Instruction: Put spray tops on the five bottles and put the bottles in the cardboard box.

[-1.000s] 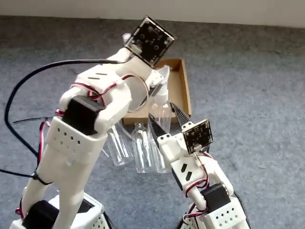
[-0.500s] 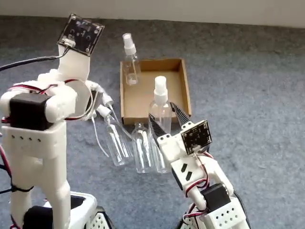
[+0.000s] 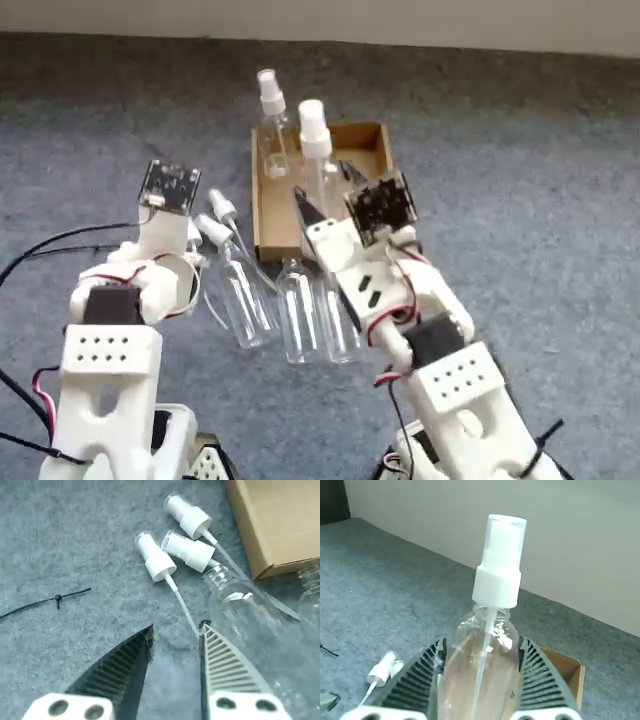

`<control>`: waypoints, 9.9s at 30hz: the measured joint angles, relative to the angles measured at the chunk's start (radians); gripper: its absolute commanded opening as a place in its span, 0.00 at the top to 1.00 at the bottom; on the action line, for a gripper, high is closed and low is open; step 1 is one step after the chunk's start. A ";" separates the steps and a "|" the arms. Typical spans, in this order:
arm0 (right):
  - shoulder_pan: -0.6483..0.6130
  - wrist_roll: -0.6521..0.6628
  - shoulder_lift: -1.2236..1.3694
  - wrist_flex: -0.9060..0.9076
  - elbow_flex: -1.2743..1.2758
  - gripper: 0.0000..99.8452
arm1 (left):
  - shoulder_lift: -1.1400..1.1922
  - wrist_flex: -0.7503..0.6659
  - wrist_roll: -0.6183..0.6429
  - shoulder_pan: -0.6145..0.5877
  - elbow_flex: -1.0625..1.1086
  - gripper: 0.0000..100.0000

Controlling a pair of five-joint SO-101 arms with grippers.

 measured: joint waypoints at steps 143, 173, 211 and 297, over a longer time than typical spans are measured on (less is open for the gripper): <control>-0.032 0.187 1.336 -1.378 -0.226 0.99 | -0.017 -0.239 0.000 -0.072 0.216 0.85; -0.032 0.203 1.338 -1.378 -0.221 0.89 | -0.017 -0.239 0.000 -0.072 0.216 0.85; -0.032 0.203 1.338 -1.381 -0.213 0.81 | -0.017 -0.239 0.000 -0.072 0.216 0.85; -0.060 0.132 1.223 -1.244 -0.141 0.99 | -0.017 -0.258 0.000 -0.072 0.222 0.85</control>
